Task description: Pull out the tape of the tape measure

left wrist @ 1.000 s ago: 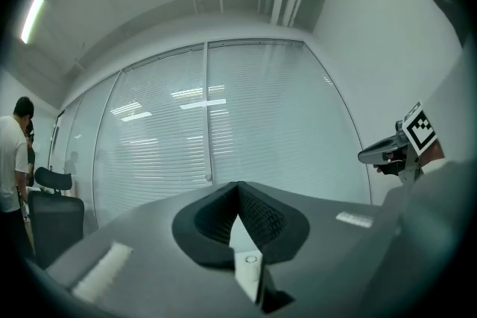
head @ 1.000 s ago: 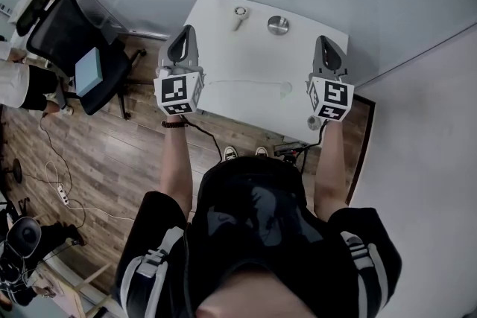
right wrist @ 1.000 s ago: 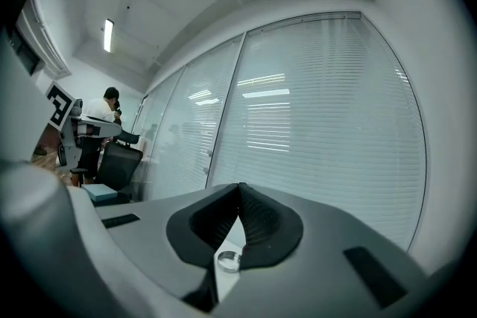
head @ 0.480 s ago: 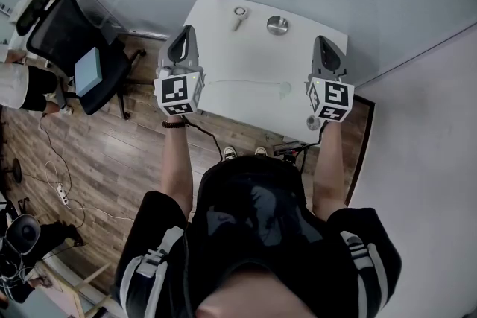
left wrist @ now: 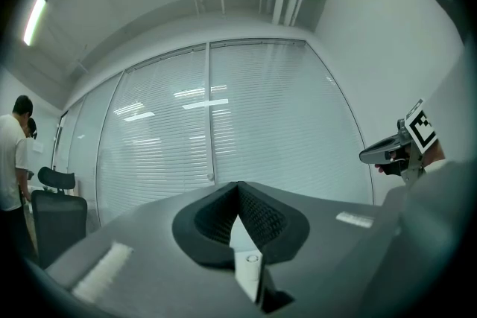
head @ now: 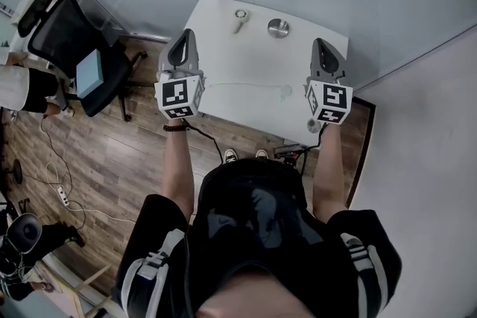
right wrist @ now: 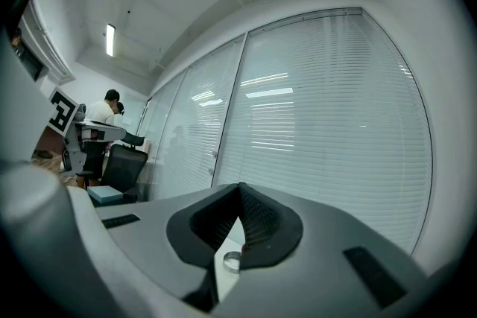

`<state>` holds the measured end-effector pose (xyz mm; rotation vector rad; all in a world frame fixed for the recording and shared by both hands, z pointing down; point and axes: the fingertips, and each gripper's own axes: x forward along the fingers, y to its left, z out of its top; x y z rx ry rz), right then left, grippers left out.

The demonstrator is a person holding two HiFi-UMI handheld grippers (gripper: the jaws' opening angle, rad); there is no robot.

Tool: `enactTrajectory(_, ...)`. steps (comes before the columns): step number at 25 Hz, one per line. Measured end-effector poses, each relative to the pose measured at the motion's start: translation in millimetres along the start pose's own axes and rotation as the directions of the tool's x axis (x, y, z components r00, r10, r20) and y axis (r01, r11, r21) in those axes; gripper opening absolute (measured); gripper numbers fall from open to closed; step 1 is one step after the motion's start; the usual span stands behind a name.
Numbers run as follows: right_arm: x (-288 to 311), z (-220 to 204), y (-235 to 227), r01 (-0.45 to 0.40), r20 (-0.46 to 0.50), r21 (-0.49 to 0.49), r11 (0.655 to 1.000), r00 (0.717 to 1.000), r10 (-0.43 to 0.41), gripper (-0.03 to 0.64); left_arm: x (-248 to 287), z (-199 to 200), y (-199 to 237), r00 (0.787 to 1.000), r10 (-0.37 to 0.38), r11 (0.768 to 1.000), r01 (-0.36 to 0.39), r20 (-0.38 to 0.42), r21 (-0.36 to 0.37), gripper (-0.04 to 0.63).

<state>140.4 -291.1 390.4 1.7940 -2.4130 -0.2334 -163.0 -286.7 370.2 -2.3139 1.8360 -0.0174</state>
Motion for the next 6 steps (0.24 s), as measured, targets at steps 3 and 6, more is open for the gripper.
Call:
enactTrajectory(3, -1.3, 0.2, 0.9, -0.002, -0.002, -0.003, 1.000, 1.000, 0.002, 0.000, -1.7, -0.6, 0.2, 1.000, 0.002, 1.000, -0.002, 0.000, -0.004, 0.000)
enactTrajectory(6, -3.2, -0.6, 2.1, -0.003, -0.004, -0.003, 1.000, 1.000, 0.003, 0.000, -3.7, -0.8, -0.5, 1.000, 0.001, 1.000, -0.001, -0.005, -0.009, 0.000)
